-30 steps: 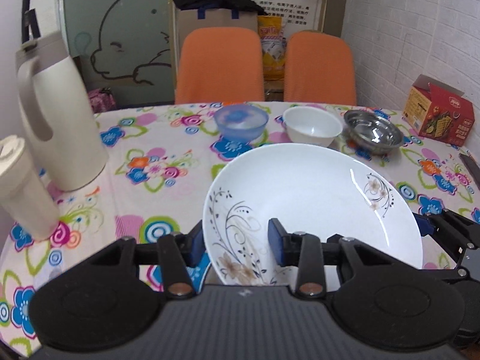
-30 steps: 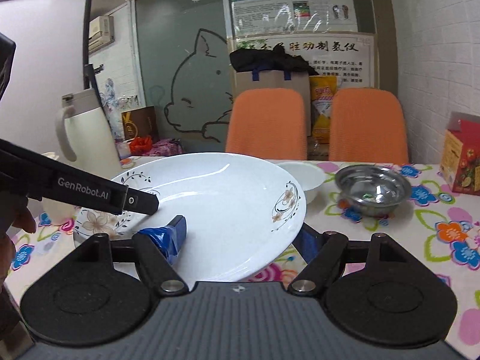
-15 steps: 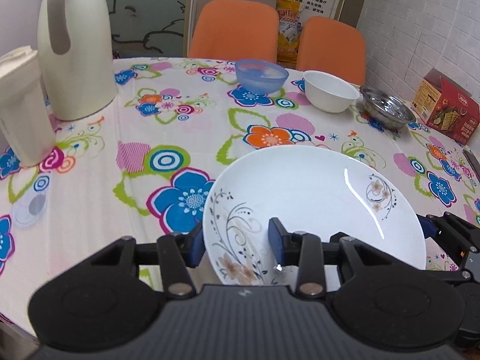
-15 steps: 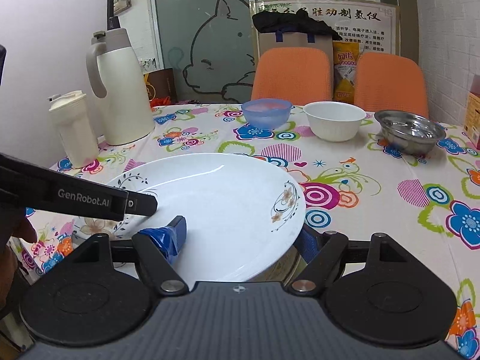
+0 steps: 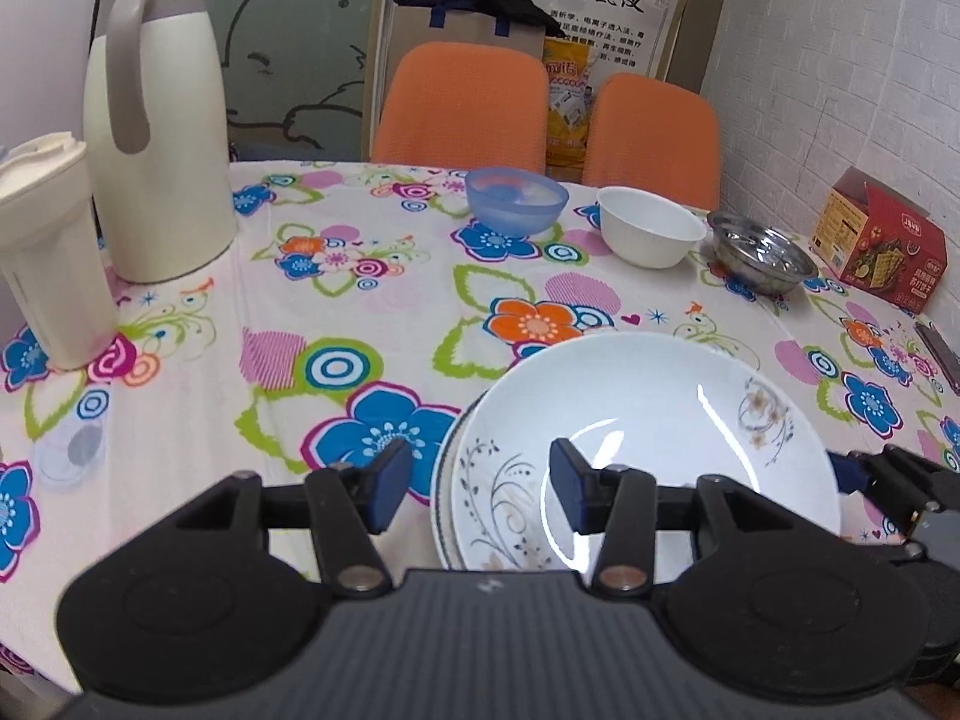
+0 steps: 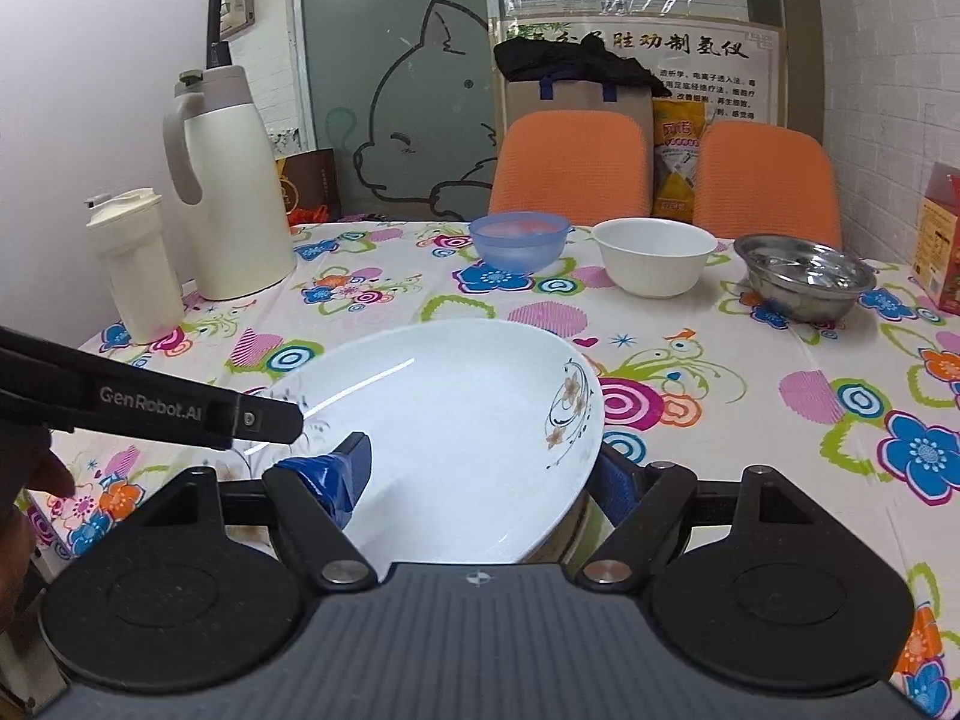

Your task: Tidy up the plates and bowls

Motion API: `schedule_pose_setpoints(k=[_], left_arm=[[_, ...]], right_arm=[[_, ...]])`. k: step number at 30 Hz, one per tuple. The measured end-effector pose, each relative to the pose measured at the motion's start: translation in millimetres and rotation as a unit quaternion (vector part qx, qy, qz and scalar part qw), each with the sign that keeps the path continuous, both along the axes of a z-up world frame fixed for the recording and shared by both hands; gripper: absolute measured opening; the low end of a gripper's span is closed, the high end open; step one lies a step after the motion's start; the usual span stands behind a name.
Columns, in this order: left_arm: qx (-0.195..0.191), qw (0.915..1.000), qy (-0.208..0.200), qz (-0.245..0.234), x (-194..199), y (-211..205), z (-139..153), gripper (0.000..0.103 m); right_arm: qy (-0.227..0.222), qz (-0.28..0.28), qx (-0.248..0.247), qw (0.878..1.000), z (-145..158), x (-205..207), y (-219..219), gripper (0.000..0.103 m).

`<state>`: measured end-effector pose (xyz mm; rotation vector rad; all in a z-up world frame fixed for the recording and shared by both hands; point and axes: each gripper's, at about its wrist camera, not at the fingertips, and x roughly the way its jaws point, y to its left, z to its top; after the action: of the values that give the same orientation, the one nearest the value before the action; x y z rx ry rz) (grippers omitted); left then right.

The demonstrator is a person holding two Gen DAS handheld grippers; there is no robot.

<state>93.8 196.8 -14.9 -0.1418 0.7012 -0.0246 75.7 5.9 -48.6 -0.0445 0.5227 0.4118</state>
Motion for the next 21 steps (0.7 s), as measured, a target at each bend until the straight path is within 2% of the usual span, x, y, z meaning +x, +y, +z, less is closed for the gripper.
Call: schedule_pose_setpoints(k=[3,5,11,21], left_arm=[[-0.003,1.0,-0.007,0.002,0,1,5,0.052],[0.0,0.9999,-0.01,0.003,0,0,7,0.052],[0.001,0.9999,-0.01,-0.01,-1,-8,11,0.054],[0.02,0.9989,-0.022,-0.036,4,-43,20,0.061]], right_arm=[[0.032,0.018,-0.029,0.999,-6,7,5,0.065],[0.022,0.023,-0.037,0.999,-7,5,5,0.065],[-0.005,-0.011,0.01,1.0,7,5,-19,0.064],[0.009,-0.035,0.029,0.999,12,11,-47,0.064]])
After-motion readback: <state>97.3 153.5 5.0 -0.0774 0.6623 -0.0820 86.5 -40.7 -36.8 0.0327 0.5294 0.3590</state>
